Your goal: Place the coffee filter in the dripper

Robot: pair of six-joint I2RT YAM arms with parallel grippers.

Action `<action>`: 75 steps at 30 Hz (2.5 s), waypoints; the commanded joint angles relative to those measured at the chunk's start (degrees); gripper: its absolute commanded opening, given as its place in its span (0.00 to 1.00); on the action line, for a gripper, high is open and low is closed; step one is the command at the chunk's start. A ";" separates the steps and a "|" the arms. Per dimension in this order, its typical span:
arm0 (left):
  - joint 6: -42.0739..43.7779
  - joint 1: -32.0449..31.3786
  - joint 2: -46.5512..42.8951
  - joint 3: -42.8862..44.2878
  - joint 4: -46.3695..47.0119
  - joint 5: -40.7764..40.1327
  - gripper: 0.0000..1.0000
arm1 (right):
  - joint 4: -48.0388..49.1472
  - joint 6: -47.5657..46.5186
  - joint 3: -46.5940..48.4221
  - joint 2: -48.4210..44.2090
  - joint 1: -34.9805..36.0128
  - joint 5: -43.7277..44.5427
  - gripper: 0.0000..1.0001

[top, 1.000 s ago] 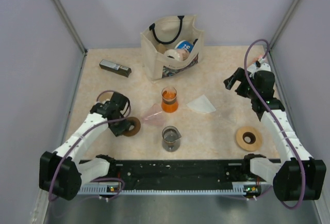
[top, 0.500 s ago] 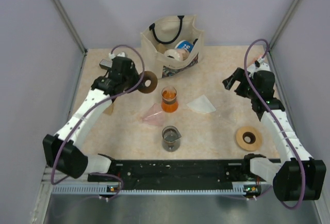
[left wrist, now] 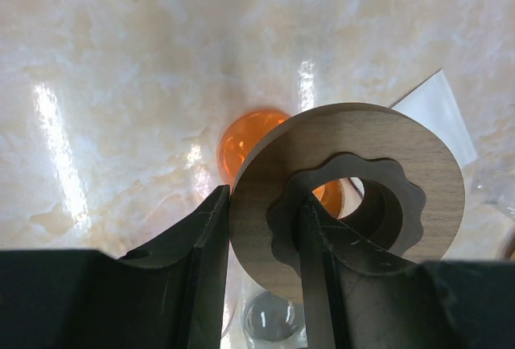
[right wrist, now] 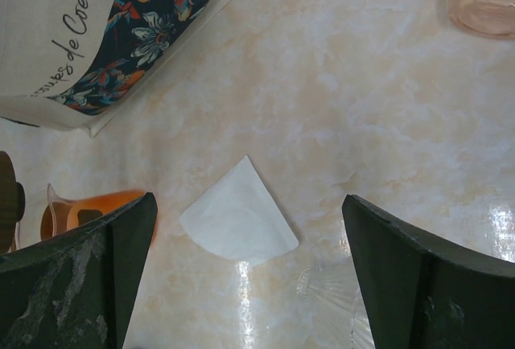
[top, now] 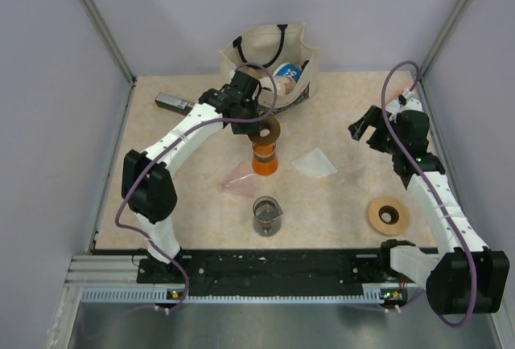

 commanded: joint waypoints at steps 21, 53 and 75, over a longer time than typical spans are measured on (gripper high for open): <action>-0.53 -3.93 2.49 3.84 -8.16 -3.81 0.13 | -0.18 -1.23 0.63 0.79 -0.49 1.88 0.99; -0.78 -4.02 -24.21 -15.57 1.94 -18.83 0.99 | -1.85 -1.41 1.77 0.97 -0.49 -1.02 0.99; -12.92 -3.84 -20.02 -32.37 5.02 -8.13 0.95 | -0.71 -1.05 0.37 2.20 -0.49 0.73 0.99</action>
